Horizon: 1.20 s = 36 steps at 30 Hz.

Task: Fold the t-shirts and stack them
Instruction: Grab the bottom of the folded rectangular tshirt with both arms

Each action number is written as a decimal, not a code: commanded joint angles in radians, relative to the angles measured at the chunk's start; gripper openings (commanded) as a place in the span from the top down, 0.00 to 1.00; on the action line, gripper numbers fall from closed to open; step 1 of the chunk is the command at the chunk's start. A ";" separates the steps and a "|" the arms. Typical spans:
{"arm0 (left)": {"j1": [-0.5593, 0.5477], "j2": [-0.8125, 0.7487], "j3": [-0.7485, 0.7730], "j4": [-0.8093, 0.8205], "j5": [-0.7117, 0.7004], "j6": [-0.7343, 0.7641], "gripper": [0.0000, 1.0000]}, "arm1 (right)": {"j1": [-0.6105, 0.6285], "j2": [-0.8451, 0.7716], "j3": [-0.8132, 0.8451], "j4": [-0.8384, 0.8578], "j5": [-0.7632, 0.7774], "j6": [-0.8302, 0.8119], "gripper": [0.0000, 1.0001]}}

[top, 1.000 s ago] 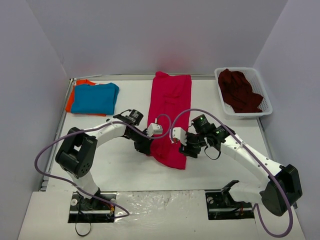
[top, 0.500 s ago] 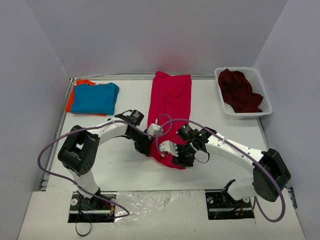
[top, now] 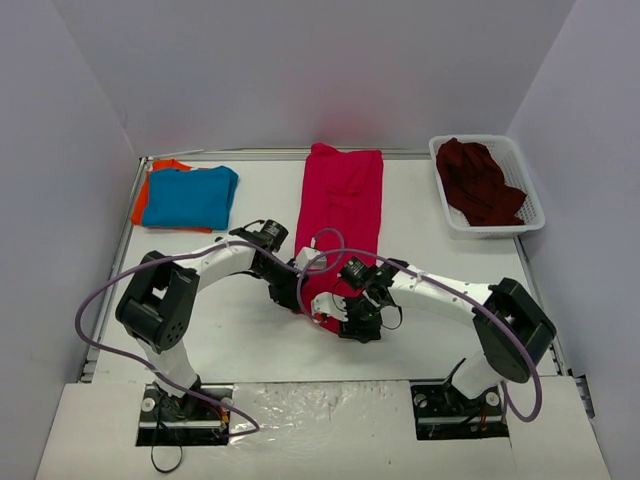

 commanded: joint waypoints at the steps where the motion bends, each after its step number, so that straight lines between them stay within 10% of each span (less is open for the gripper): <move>1: 0.000 -0.009 0.036 -0.023 0.016 0.010 0.98 | 0.017 0.038 0.009 -0.001 0.023 -0.003 0.52; 10: 0.000 -0.012 0.031 -0.029 0.014 0.013 0.98 | 0.042 0.144 0.028 0.017 0.049 0.004 0.54; 18: 0.000 -0.024 0.034 -0.060 0.013 0.051 0.98 | 0.049 0.110 0.022 -0.003 0.081 0.039 0.99; 36: 0.000 -0.128 0.051 -0.406 0.177 0.442 0.98 | -0.040 -0.118 0.161 -0.325 -0.098 -0.073 1.00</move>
